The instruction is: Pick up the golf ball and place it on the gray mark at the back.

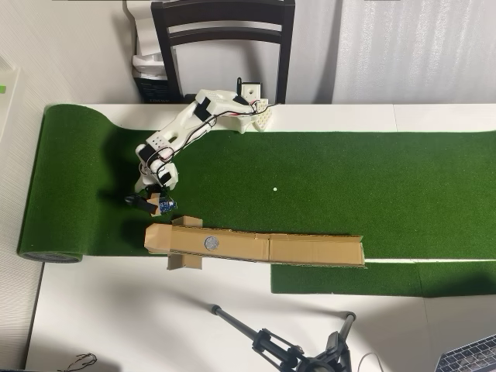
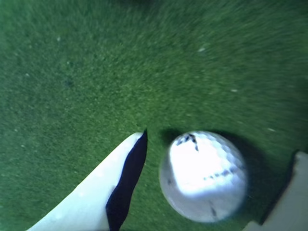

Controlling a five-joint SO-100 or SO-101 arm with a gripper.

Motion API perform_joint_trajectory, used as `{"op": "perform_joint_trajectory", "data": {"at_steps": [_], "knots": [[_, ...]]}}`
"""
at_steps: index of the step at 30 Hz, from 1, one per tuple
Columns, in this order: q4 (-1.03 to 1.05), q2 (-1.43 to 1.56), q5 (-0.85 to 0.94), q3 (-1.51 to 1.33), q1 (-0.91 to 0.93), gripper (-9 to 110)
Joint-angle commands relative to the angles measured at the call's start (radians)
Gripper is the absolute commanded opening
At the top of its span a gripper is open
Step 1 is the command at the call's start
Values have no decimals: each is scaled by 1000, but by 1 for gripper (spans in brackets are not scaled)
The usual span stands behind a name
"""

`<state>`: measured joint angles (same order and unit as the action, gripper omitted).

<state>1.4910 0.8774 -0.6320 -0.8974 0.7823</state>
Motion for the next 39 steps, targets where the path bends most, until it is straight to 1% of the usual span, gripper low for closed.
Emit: {"op": "perform_joint_trajectory", "data": {"at_steps": [1, 12, 23, 39], "knots": [[3, 41, 5, 6, 3, 46], [5, 40, 12, 0, 3, 46], [25, 40, 72, 0, 6, 46], [32, 40, 74, 2, 77, 46]]}}
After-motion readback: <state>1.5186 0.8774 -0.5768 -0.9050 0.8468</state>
